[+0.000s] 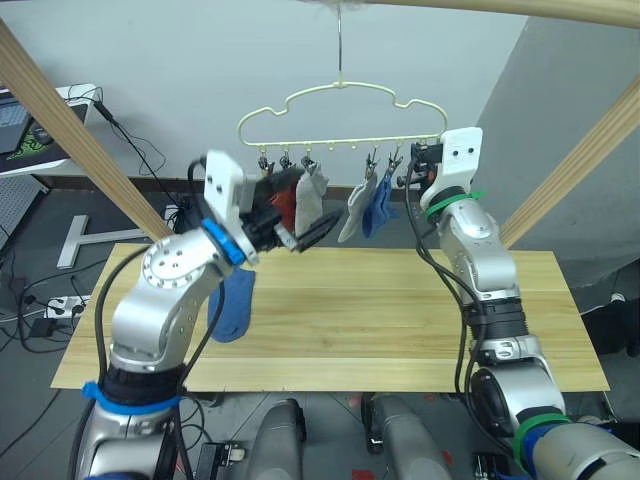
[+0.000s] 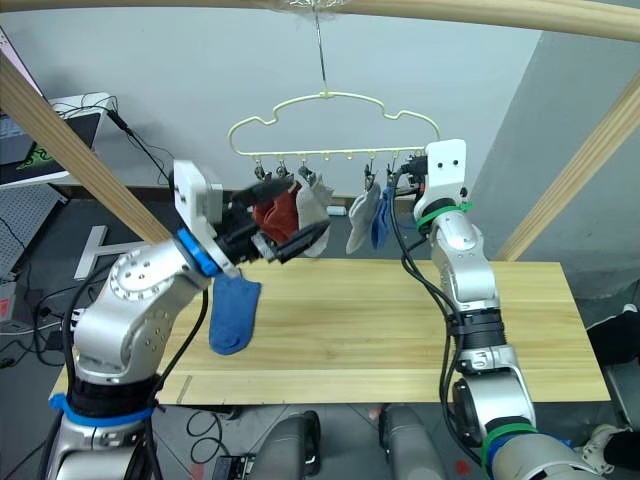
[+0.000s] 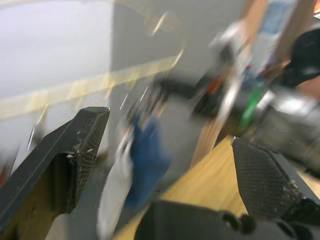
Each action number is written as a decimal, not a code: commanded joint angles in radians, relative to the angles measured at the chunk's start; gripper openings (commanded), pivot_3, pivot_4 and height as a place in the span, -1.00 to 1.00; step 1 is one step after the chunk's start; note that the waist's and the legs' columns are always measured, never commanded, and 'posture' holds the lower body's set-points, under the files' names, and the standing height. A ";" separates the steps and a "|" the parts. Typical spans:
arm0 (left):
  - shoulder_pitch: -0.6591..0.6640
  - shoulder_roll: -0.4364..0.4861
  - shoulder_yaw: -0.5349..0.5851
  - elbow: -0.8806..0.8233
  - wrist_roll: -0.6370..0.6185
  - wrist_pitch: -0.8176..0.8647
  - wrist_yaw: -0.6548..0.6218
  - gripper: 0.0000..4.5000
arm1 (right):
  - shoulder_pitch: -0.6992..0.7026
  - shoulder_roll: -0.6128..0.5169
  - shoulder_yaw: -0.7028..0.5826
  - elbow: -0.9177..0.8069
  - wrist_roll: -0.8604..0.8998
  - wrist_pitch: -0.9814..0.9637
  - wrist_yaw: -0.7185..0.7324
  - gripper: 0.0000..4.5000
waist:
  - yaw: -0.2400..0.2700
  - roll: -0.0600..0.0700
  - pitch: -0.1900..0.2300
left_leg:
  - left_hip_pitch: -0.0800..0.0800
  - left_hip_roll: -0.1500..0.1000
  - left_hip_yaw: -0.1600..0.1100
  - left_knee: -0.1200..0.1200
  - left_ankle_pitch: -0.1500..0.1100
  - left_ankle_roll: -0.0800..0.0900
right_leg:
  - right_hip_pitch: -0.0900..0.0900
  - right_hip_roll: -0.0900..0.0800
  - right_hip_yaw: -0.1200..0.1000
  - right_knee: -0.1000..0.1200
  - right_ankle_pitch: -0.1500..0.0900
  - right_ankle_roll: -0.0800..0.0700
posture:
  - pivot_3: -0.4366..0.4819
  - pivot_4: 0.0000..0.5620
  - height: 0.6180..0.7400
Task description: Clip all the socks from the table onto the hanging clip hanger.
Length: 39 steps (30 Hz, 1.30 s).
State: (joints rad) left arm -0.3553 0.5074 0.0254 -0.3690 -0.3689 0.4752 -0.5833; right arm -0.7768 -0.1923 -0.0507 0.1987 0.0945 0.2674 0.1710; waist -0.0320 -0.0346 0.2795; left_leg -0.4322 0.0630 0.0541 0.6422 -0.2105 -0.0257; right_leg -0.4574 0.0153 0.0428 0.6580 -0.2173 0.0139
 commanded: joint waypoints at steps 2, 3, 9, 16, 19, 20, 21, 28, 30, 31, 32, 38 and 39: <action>0.105 0.006 0.023 0.097 0.096 -0.067 0.059 1.00 | 0.014 -0.049 0.006 -0.104 0.026 0.082 0.071 -0.98 | 0.001 0.000 0.000 | 0.000 0.000 -0.001 0.000 0.000 0.000 | 0.000 0.000 0.000 0.000 0.000 0.000 | 0.00 0.06 1.00; 0.115 0.007 0.023 0.109 0.103 -0.079 0.058 1.00 | 0.015 -0.053 0.006 -0.111 0.027 0.092 0.077 -0.98 | 0.002 0.000 0.000 | 0.000 0.000 -0.001 0.000 0.000 0.000 | 0.000 0.000 0.000 0.001 0.000 0.000 | 0.00 0.06 1.00; 0.183 0.043 0.039 0.545 0.291 -0.297 0.177 1.00 | 0.034 -0.117 -0.008 -0.213 0.064 0.251 0.136 -0.98 | 0.001 0.001 0.001 | 0.000 0.001 0.001 0.000 0.000 0.000 | -0.001 -0.001 0.000 0.000 0.000 -0.001 | -0.06 0.09 1.00; 0.041 -0.011 0.033 0.881 0.328 -0.415 0.198 1.00 | 0.042 -0.107 -0.006 -0.264 0.065 0.320 0.121 -0.98 | 0.010 0.000 0.002 | -0.001 0.001 0.001 0.001 0.000 0.000 | -0.001 -0.004 -0.001 0.000 0.000 -0.001 | -0.12 0.09 1.00; 0.010 -0.025 0.032 0.942 0.323 -0.447 0.182 1.00 | 0.042 -0.105 -0.008 -0.274 0.065 0.333 0.120 -0.98 | 0.003 0.000 0.002 | -0.001 0.000 0.003 0.001 0.000 0.000 | 0.000 -0.005 0.000 -0.001 0.000 0.000 | -0.12 0.09 1.00; -0.009 -0.035 0.038 0.957 0.306 -0.454 0.165 1.00 | 0.044 -0.105 -0.008 -0.281 0.064 0.339 0.118 -0.98 | 0.003 0.000 0.002 | -0.001 0.000 0.003 0.000 0.000 0.000 | 0.000 -0.006 0.000 -0.002 0.000 0.000 | -0.12 0.09 1.00; -0.024 -0.044 0.042 0.967 0.294 -0.459 0.153 1.00 | 0.046 -0.107 -0.009 -0.285 0.064 0.343 0.118 -0.98 | 0.003 0.000 0.002 | -0.001 0.000 0.003 0.000 0.000 0.000 | 0.000 -0.006 -0.001 -0.001 0.000 0.000 | -0.14 0.09 1.00; -0.089 -0.059 0.029 1.097 0.303 -0.442 0.120 1.00 | 0.052 -0.107 -0.014 -0.293 0.062 0.355 0.113 -0.98 | 0.000 0.000 0.003 | -0.001 0.000 0.002 -0.001 0.000 0.000 | 0.000 -0.004 -0.002 -0.001 0.000 0.000 | -0.14 0.08 1.00; -0.092 -0.063 0.022 1.122 0.310 -0.437 0.113 1.00 | 0.054 -0.106 -0.014 -0.295 0.063 0.355 0.112 -0.98 | 0.000 0.000 0.003 | -0.001 0.000 0.002 -0.001 0.000 0.000 | 0.000 -0.004 -0.002 -0.001 0.000 0.000 | -0.14 0.07 1.00; -0.087 -0.059 0.000 1.132 0.327 -0.419 0.097 1.00 | 0.053 -0.107 -0.014 -0.296 0.063 0.356 0.113 -0.98 | 0.000 0.000 0.002 | -0.001 0.000 0.002 -0.001 0.000 0.000 | 0.000 -0.004 -0.002 -0.001 0.000 0.000 | -0.14 0.07 1.00; -0.077 -0.055 -0.017 1.143 0.346 -0.403 0.095 0.92 | 0.052 -0.111 -0.012 -0.296 0.064 0.355 0.120 -0.99 | 0.000 0.000 0.002 | -0.001 0.000 0.001 -0.001 0.000 0.000 | 0.000 -0.004 -0.002 -0.001 0.000 0.000 | -0.14 0.07 1.00; -0.043 -0.067 -0.003 1.128 0.325 -0.364 0.087 0.20 | 0.046 -0.128 -0.009 -0.285 0.062 0.346 0.142 -1.00 | -0.003 0.000 0.002 | 0.001 0.000 0.003 0.000 0.000 0.000 | 0.001 -0.004 -0.001 0.000 0.000 0.000 | -0.16 0.06 1.00; -0.040 -0.069 -0.002 1.120 0.321 -0.363 0.084 0.07 | 0.045 -0.130 -0.009 -0.282 0.062 0.346 0.145 -1.00 | -0.003 0.000 0.002 | 0.001 0.000 0.002 0.000 0.000 0.000 | 0.001 -0.004 -0.001 0.000 0.000 0.000 | -0.16 0.06 1.00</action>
State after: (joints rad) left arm -0.4441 0.4417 0.0351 0.7112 -0.0659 0.0597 -0.4957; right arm -0.7284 -0.3059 -0.0464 -0.0560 0.1479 0.6207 0.3080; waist -0.0351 -0.0348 0.2816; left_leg -0.4305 0.0635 0.0566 0.6424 -0.2108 -0.0253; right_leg -0.4560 0.0114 0.0421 0.6583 -0.2174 0.0139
